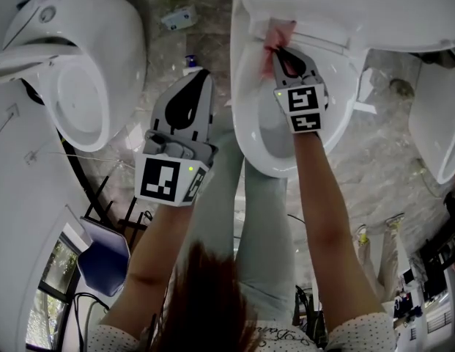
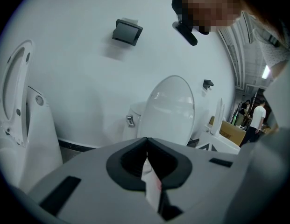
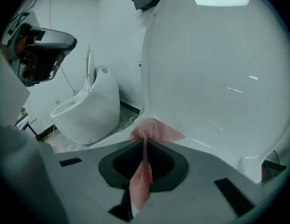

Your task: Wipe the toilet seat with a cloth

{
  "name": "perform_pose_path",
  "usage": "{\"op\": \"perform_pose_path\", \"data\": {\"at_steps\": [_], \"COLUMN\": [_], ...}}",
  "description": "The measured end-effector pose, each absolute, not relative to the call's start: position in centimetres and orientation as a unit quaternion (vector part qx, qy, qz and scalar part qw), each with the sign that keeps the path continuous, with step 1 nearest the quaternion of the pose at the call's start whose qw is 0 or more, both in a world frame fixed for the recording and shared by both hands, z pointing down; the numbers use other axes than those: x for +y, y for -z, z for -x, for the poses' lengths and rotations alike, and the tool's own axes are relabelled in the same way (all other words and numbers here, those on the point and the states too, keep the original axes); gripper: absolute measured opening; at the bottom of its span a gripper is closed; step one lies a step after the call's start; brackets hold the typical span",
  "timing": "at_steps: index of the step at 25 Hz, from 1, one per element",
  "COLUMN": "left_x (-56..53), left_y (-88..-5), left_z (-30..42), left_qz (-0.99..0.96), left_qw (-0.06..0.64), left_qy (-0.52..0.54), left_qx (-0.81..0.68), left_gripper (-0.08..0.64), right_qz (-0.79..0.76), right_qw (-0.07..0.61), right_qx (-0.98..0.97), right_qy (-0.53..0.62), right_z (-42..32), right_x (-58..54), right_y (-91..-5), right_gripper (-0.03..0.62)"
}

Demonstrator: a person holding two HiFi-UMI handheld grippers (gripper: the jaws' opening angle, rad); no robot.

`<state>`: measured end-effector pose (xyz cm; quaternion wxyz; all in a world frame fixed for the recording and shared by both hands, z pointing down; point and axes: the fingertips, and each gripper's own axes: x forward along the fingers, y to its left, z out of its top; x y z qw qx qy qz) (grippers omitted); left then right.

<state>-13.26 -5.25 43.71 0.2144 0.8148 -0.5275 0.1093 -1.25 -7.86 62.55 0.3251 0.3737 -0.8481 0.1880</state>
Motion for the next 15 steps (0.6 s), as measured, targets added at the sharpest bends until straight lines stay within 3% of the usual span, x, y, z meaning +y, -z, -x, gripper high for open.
{"op": "perform_pose_path", "data": {"at_steps": [3,7,15], "left_x": [-5.2,-4.9,-4.5], "left_y": [-43.7,-43.8,-43.9], "left_z": [13.3,13.2,12.9], "left_qz": [-0.817,-0.819,-0.821], "left_qw": [0.216,0.216,0.216], "left_qy": [-0.111,-0.113,-0.117], "left_qx": [-0.522,-0.519,-0.516], "left_gripper": [0.005,0.005,0.005], "right_qz": [-0.373,-0.353,-0.335], "right_qw": [0.327,0.344,0.359], "right_qx": [-0.852,-0.858,-0.862], "right_qy": [-0.17,-0.147,-0.124], "right_z": [1.8,2.9,2.4], "right_x": [-8.4,-8.6,-8.5], "right_y": [-61.8,-62.0,-62.6], "right_gripper": [0.055,0.122,0.074]}}
